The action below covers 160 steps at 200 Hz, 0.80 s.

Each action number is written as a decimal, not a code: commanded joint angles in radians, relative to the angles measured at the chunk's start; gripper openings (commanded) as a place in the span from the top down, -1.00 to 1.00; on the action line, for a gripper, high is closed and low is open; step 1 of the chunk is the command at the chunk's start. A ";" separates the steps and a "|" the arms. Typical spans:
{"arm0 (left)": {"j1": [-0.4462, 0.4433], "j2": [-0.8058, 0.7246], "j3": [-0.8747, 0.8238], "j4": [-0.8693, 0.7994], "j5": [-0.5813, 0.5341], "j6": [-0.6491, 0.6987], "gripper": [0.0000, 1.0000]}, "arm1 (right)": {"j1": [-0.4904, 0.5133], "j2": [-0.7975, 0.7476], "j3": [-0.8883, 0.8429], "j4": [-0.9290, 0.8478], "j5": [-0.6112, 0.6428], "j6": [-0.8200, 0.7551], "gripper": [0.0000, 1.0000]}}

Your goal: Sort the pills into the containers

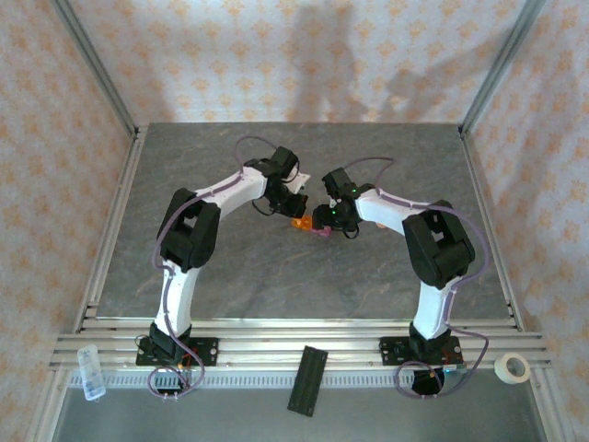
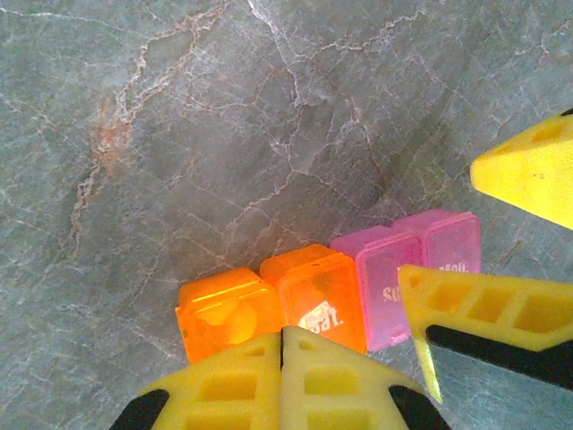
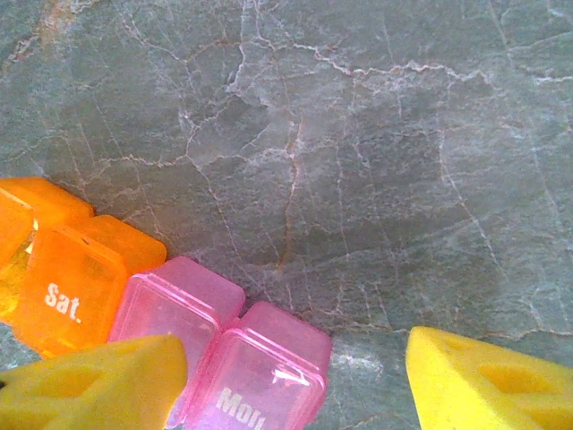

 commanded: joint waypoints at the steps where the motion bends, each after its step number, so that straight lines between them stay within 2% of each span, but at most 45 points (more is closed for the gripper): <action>1: -0.014 -0.056 -0.031 -0.002 -0.029 -0.011 1.00 | 0.003 0.047 -0.051 -0.041 0.075 0.007 -0.36; 160: -0.030 -0.043 -0.119 0.057 -0.105 -0.022 1.00 | 0.003 0.049 -0.061 -0.033 0.071 0.009 -0.36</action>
